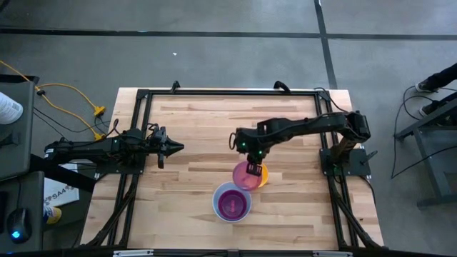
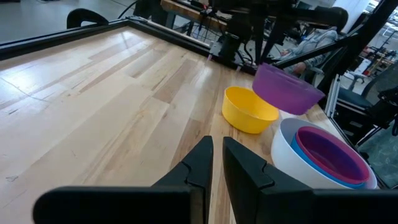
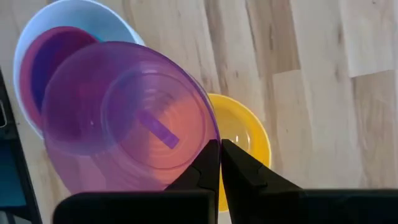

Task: Nest bowls inside each other
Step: Stack the purple bowl on top of the pink bowl

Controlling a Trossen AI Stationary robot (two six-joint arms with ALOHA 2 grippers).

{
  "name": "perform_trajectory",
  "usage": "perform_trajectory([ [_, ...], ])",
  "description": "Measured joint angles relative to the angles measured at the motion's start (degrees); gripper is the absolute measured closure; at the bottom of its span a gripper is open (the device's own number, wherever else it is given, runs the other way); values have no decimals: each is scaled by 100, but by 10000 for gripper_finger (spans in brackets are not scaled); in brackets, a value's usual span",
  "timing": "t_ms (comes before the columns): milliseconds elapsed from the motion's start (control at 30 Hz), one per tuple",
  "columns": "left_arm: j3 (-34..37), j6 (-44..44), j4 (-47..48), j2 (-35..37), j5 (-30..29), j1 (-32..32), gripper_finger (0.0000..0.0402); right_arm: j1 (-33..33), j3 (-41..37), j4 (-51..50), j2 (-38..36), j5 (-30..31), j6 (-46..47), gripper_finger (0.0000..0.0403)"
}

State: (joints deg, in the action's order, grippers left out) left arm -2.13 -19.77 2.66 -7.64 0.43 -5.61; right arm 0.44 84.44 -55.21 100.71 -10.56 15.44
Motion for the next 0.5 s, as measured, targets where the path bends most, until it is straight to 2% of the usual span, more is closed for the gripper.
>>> perform_trajectory([
  [200, 0, 0, 0, 2, 0, -1, 364, 57, 263, -75, 345, -57, 84, 400],
  [500, -2, 0, -2, 0, 0, -2, 364, 378, 1345, -510, 1082, -215, -50, 400],
])
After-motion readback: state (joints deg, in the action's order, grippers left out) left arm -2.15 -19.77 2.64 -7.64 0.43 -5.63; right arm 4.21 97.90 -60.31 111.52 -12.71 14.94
